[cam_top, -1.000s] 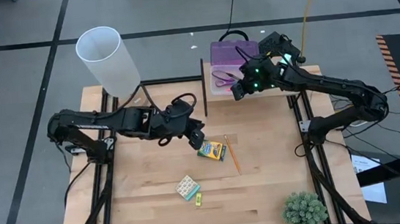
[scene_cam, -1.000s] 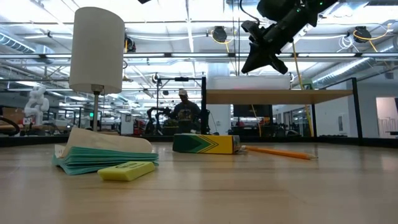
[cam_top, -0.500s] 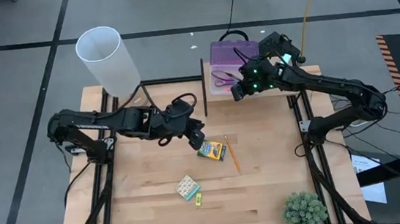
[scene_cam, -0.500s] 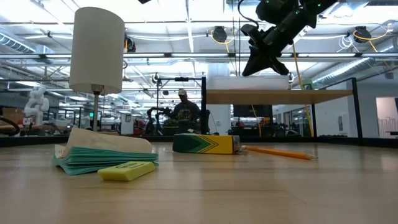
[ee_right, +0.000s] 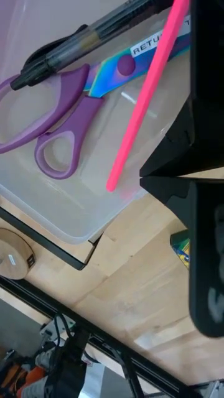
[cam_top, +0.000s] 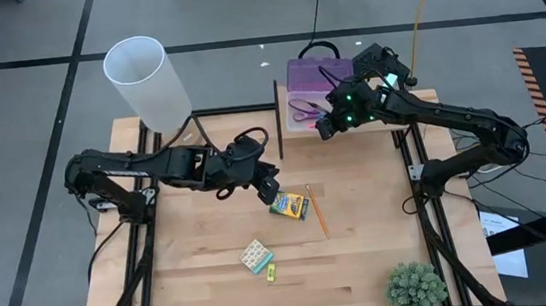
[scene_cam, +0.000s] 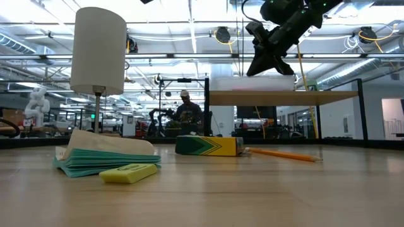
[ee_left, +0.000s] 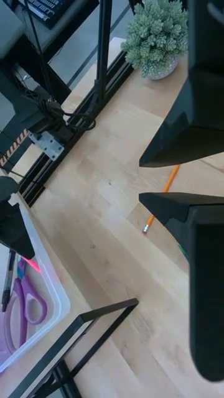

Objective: Pick & place school supplies into a supply box
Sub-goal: Adjust the purple supply box on the shelf

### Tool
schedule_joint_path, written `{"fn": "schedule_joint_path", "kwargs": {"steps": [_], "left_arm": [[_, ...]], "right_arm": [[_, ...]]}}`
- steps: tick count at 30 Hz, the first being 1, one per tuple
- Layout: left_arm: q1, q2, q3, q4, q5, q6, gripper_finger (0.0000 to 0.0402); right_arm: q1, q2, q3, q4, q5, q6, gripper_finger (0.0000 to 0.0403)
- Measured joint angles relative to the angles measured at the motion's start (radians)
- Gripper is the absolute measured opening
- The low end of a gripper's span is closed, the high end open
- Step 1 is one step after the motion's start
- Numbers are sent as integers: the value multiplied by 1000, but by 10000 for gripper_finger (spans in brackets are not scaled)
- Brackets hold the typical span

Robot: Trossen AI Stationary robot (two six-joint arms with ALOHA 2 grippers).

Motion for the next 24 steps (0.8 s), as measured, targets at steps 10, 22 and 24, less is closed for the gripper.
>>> {"fn": "schedule_joint_path", "kwargs": {"steps": [10,22,24], "left_arm": [[0,0,0,0,0,8,76],[0,0,0,0,0,12,76],[0,0,0,0,0,12,76]], "right_arm": [[0,0,0,-11,-25,0,0],[0,-41,-3,-12,-23,0,0],[0,-52,-3,-15,-23,0,0]]}}
